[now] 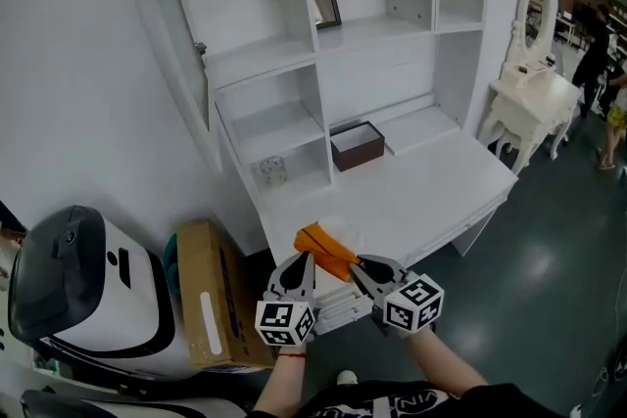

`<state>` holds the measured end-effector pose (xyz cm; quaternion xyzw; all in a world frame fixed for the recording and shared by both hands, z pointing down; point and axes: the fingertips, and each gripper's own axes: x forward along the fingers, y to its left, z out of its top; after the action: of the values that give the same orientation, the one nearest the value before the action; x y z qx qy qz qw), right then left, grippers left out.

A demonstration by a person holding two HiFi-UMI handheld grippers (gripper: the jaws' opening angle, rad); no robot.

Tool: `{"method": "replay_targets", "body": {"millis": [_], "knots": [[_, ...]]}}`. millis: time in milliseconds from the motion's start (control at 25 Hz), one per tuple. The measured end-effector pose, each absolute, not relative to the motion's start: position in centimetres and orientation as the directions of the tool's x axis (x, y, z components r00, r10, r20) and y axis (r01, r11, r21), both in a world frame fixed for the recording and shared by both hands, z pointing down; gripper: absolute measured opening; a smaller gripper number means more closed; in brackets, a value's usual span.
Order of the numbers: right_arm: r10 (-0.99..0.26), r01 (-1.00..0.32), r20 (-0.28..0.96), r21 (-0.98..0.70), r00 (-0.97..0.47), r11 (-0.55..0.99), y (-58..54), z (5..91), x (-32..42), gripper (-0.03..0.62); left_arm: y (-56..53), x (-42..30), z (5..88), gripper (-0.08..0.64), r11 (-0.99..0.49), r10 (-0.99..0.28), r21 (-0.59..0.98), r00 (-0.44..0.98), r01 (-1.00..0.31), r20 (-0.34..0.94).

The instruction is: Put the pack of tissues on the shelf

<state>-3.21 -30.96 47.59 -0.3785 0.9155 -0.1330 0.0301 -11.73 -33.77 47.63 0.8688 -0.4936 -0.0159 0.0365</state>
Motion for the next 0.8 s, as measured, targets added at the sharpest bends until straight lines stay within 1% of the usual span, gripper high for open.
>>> {"method": "replay_targets", "body": {"millis": [440, 600, 800], "knots": [[-0.706, -0.684, 0.004, -0.254, -0.708, 0.684, -36.6, 45.5, -6.0, 0.021, -39.2, -13.4, 46.1, 0.008, -0.543, -0.840, 0.059, 0.543, -0.838, -0.022], [-0.699, -0.677, -0.040, -0.213, -0.714, 0.704, -39.3, 44.1, -6.4, 0.021, -41.7, -13.7, 44.6, 0.008, -0.534, -0.845, 0.034, 0.532, -0.845, -0.049], [-0.660, -0.635, -0.068, -0.213, -0.748, 0.742, -43.1, 43.1, -7.4, 0.021, -45.2, -14.8, 43.4, 0.008, -0.497, -0.867, 0.000, 0.496, -0.868, -0.047]]}}
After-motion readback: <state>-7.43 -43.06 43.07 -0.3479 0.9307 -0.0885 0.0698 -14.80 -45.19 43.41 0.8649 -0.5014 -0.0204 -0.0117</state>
